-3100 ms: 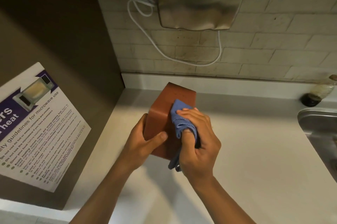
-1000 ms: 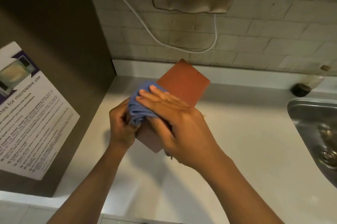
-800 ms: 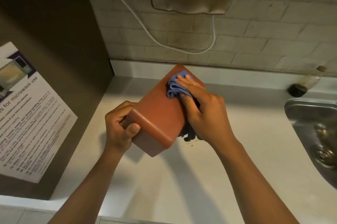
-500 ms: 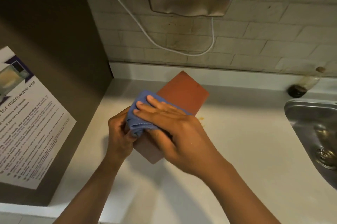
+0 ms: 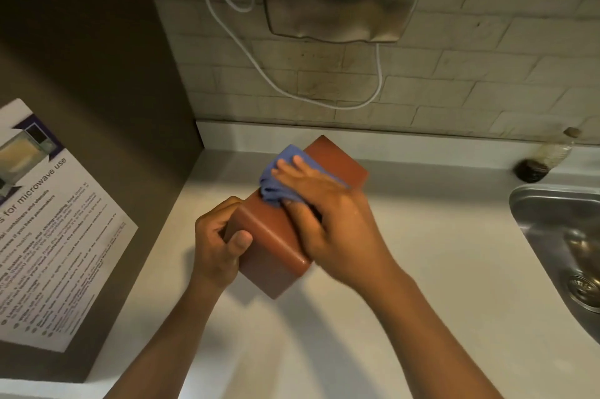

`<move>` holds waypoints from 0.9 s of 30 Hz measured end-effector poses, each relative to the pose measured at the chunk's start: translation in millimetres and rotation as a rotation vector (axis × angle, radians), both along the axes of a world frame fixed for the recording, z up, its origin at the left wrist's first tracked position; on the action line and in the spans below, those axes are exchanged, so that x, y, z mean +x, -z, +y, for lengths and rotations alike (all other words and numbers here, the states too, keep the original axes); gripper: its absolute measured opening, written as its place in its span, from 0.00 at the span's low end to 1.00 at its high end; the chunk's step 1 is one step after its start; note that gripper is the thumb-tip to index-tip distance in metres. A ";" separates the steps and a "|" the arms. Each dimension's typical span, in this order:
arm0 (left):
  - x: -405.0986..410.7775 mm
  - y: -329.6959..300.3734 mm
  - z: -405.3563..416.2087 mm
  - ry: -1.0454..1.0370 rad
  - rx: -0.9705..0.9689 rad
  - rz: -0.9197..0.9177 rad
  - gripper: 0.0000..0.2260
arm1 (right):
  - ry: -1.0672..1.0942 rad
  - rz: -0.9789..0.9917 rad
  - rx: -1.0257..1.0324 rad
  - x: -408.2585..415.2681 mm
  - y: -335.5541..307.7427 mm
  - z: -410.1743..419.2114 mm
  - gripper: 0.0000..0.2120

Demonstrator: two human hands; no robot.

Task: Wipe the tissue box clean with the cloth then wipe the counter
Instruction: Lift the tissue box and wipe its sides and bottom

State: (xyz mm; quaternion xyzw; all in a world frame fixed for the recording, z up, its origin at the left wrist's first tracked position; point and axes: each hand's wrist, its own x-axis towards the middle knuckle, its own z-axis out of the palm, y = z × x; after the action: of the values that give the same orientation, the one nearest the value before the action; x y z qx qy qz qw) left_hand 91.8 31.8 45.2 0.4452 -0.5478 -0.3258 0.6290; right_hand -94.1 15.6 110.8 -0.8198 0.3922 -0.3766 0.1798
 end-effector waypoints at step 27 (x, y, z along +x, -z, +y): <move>-15.4 -3.2 -4.4 0.063 -0.169 -0.319 0.33 | 0.552 -1.554 1.075 -0.4 50.2 -16.6 0.09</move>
State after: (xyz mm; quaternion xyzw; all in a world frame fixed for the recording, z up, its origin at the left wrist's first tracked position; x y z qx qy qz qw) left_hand 76.4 27.4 48.4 0.4193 -0.6798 -0.2233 0.5588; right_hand -94.5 -1.0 60.5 -0.0329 0.4615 -0.6109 0.6424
